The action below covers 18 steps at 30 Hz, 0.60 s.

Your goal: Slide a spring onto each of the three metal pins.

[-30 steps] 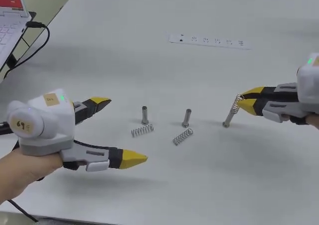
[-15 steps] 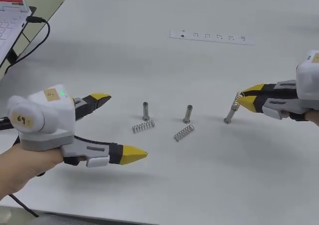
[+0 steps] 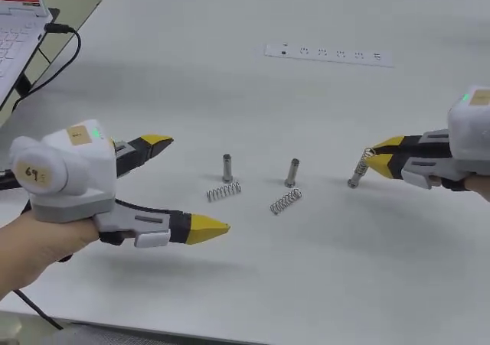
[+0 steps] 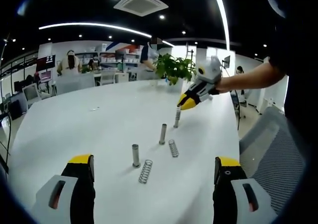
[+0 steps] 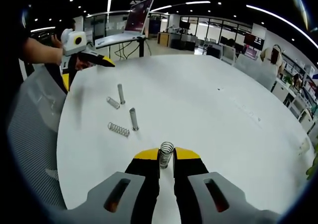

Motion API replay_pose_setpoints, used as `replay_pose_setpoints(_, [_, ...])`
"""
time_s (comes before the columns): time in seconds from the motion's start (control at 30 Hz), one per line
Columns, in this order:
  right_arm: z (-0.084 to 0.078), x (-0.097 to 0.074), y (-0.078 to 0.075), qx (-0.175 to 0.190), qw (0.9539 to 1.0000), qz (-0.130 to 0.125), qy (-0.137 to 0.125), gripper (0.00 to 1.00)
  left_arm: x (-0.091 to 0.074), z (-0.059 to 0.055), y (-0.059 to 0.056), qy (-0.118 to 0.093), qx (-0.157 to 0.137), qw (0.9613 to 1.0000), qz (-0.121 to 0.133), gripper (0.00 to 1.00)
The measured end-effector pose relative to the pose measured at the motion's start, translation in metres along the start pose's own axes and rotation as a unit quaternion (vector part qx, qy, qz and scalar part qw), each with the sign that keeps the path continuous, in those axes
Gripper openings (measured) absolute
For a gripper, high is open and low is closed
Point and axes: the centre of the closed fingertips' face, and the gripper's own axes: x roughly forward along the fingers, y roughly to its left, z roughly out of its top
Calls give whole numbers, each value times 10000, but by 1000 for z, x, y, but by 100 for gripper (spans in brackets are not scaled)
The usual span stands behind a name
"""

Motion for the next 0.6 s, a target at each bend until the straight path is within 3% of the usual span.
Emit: replay_pose_setpoints(0.6, [-19, 10, 7, -15, 9997, 61, 255, 7, -2, -2, 3, 2, -19, 10000, 30, 98])
